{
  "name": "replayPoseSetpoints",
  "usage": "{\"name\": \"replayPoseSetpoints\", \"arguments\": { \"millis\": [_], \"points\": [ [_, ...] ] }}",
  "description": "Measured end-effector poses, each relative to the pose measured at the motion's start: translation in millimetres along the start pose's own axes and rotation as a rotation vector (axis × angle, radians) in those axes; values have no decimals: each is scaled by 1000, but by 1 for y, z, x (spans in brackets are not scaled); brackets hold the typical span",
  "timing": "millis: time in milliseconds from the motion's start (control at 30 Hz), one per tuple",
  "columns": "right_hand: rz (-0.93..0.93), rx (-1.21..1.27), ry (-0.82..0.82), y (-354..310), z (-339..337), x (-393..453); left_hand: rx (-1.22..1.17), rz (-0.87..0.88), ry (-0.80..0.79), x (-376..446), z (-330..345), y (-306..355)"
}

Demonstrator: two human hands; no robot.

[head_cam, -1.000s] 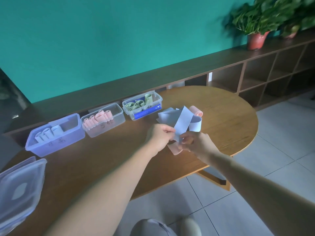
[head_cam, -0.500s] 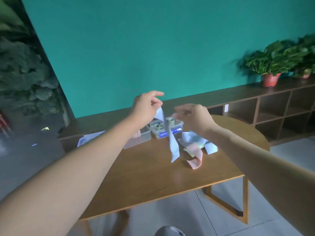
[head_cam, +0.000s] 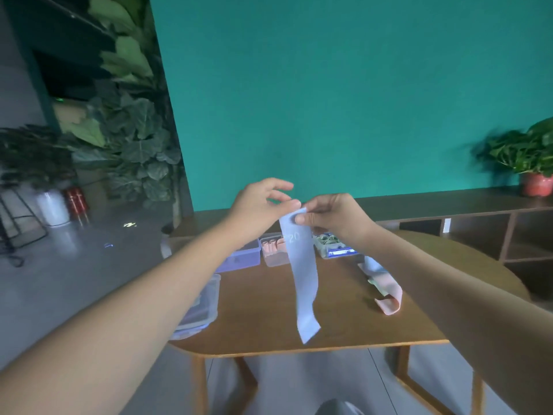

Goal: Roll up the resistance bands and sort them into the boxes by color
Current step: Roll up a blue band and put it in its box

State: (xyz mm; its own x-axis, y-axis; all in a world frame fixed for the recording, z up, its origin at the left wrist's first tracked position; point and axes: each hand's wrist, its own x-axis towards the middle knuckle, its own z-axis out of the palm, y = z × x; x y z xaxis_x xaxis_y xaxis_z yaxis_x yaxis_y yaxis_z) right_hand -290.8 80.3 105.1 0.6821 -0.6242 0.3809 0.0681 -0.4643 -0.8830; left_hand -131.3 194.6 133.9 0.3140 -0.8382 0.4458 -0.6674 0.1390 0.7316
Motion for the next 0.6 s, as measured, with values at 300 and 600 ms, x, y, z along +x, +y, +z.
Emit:
{"name": "replayPoseSetpoints", "arguments": {
  "millis": [300, 600],
  "points": [
    [38, -58, 3, 11, 11, -29, -111, -112, -199, -31, -4, -15],
    [239, -162, -98, 86, 15, -11, 115, -170, -239, -10, 47, -95]
  ]
}}
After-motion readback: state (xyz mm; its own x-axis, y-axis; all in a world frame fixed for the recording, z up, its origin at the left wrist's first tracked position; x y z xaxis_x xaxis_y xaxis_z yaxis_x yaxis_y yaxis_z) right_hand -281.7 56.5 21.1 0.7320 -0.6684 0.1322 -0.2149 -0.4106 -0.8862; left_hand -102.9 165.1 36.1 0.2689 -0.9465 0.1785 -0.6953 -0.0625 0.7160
